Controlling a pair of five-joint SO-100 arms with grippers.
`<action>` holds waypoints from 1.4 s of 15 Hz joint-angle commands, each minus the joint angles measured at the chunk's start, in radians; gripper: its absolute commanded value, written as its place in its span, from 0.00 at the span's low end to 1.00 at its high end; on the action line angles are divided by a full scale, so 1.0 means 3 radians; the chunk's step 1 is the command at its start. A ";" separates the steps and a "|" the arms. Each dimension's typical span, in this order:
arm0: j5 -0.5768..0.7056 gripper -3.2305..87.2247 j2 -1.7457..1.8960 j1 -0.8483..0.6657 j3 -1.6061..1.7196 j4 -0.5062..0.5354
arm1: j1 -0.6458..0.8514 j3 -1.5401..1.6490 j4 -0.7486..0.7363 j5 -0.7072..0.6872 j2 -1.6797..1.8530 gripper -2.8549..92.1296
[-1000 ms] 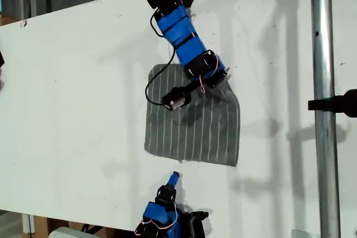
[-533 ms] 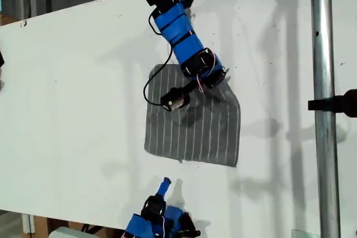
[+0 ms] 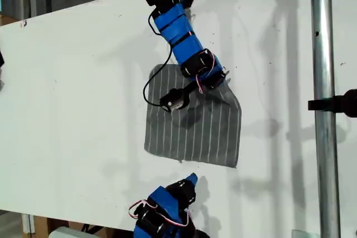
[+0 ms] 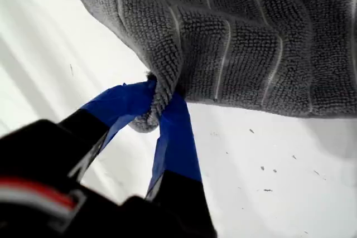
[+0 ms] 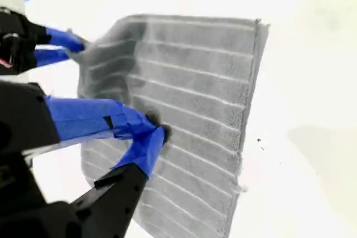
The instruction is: Grasp corners of a towel and fold twice.
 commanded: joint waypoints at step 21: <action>-0.0133 0.00 -0.2117 0.0220 -0.0470 -0.0854 | -0.0041 0.0143 -0.0189 0.0051 0.0041 0.03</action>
